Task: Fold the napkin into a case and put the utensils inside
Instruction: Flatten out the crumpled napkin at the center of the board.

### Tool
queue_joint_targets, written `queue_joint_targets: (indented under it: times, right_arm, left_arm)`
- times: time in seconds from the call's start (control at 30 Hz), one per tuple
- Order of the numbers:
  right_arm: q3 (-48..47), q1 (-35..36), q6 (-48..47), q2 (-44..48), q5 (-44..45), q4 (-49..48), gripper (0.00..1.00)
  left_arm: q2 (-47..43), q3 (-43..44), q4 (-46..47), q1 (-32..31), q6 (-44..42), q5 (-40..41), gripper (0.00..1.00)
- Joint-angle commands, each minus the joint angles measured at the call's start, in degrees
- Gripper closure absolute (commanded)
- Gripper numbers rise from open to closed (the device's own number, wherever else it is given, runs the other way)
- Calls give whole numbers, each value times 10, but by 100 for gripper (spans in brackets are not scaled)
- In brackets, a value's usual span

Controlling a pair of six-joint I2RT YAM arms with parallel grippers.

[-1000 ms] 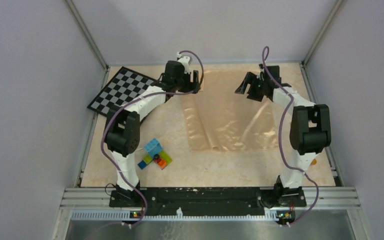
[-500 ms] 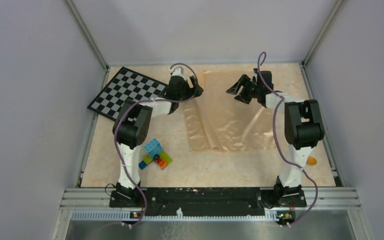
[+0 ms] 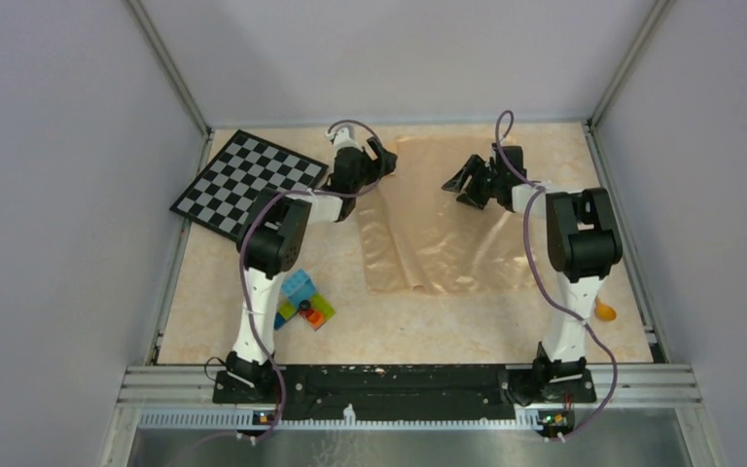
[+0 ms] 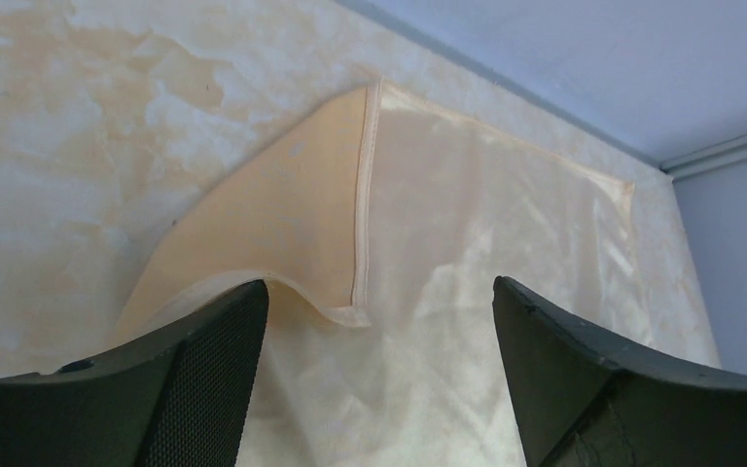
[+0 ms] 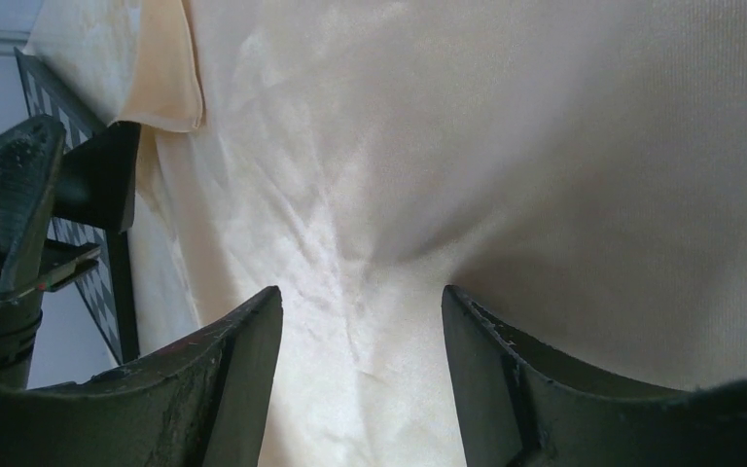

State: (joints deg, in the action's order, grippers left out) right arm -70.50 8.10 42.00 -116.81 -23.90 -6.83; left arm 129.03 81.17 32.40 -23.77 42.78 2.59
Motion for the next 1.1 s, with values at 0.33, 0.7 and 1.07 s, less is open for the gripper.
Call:
queue_joint_targets:
  times: [0.33,0.7,1.07]
  right_arm:
    - [1,-1,-26,11,14,-9,39]
    - [-64,25,46,-44,-87,-86,37]
    - [-339,71,99,-238,-44,-64,43]
  left_arm:
    - [106,91,350,89,83,62,8]
    - [-115,-48,115,93,-105,-128,4]
    - [-235,-182,-44,17,-94,-259,12]
